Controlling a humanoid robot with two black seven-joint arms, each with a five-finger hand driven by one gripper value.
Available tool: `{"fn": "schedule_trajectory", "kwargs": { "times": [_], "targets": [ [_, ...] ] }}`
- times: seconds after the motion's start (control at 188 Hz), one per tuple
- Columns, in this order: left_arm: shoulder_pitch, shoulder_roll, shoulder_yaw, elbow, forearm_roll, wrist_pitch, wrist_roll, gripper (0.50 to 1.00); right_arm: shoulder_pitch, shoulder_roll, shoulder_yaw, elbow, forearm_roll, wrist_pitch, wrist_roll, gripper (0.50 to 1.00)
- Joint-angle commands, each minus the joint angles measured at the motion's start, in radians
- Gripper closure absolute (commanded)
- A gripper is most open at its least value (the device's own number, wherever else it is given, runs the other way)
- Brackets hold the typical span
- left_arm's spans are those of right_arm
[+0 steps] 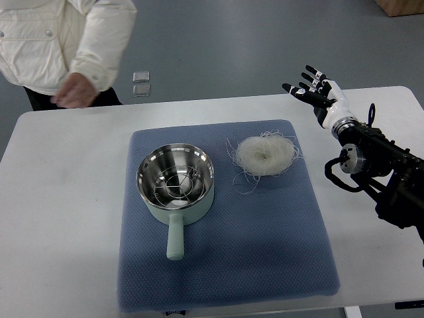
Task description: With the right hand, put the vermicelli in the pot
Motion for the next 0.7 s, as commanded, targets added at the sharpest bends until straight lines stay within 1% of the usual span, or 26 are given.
{"fn": "schedule_trajectory", "kwargs": {
  "times": [0.0,0.388,0.697],
  "targets": [
    [0.0,0.0,-0.001,-0.002,-0.001,0.001,0.0,0.5,0.0,0.0,-0.002,-0.001,-0.003,-0.001,-0.001,0.576],
    [0.0,0.0,-0.005,-0.002,0.0,0.001,0.002,0.5,0.002,-0.002,-0.005,0.0,-0.002,0.004,-0.001,0.579],
    [0.0,0.0,-0.005,-0.002,0.0,0.001,0.0,0.5,0.003,-0.002,-0.013,-0.001,-0.002,0.045,-0.007,0.579]
  ]
}}
